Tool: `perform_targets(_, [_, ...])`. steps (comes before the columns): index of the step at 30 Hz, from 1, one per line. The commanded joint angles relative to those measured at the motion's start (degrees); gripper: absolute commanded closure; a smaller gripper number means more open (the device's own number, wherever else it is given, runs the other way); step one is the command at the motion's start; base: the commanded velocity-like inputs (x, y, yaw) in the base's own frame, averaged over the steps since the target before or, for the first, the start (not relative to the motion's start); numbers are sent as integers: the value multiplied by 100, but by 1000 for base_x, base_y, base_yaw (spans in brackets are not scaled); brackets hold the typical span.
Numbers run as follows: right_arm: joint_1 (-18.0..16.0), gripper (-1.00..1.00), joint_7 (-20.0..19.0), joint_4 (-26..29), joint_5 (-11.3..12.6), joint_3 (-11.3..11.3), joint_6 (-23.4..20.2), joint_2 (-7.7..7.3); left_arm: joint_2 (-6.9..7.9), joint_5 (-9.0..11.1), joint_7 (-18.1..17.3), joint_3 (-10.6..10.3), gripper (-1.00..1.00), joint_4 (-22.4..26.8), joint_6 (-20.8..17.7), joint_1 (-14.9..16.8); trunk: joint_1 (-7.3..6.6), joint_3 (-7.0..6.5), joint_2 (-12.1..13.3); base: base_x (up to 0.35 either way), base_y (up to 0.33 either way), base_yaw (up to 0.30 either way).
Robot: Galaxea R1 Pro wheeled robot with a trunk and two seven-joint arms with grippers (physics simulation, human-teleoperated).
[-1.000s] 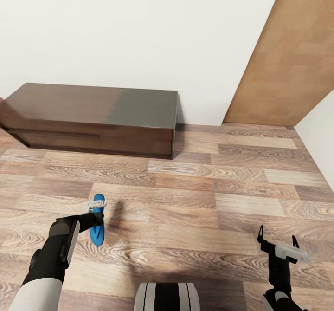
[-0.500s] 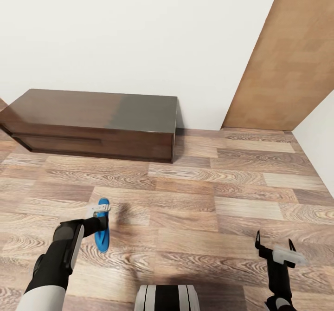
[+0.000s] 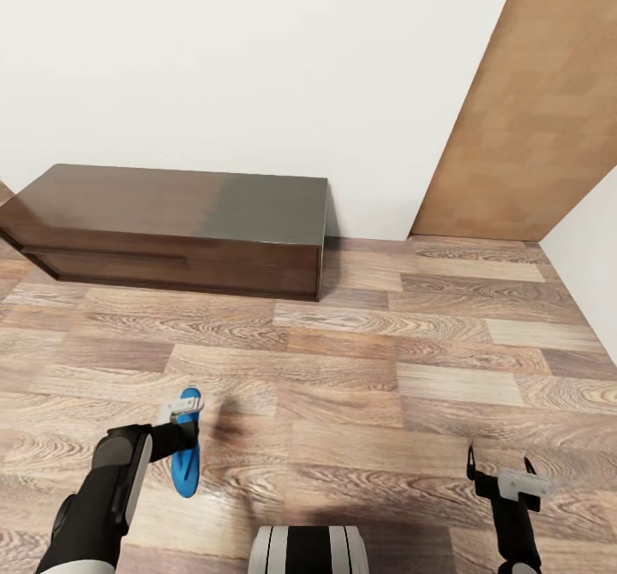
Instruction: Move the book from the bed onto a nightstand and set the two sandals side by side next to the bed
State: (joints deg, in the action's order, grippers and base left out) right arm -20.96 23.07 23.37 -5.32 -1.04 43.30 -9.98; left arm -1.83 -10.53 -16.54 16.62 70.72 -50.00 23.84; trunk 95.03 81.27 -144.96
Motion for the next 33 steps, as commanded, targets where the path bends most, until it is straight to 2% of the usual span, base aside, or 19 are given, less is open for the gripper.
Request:
perform_targets(1, [-3,-100,5,-37,-57,-11,-30,-1,-5,-54,-60,18,100,5,-18,-30,-1,3,-1,0,0,0])
perform_targets(14, [-4,-100,-413,-456,-50,-10,-448,-4,-3,-54,-60,21,100,3,-19,-55,-1,3,-1,0,0,0])
perform_targets(15, [-4,-100,-5796,-1036,-49,-9,-1823,-4,-5,-54,-60,23,100,3,-19,-55,-1,3,-1,0,0,0])
perform_targets(33, [-5,-100,-5797,-1028,-39,-9,-1808,-4,-1,-54,-60,25,100,3,-16,-55,-1,3,-1,0,0,0])
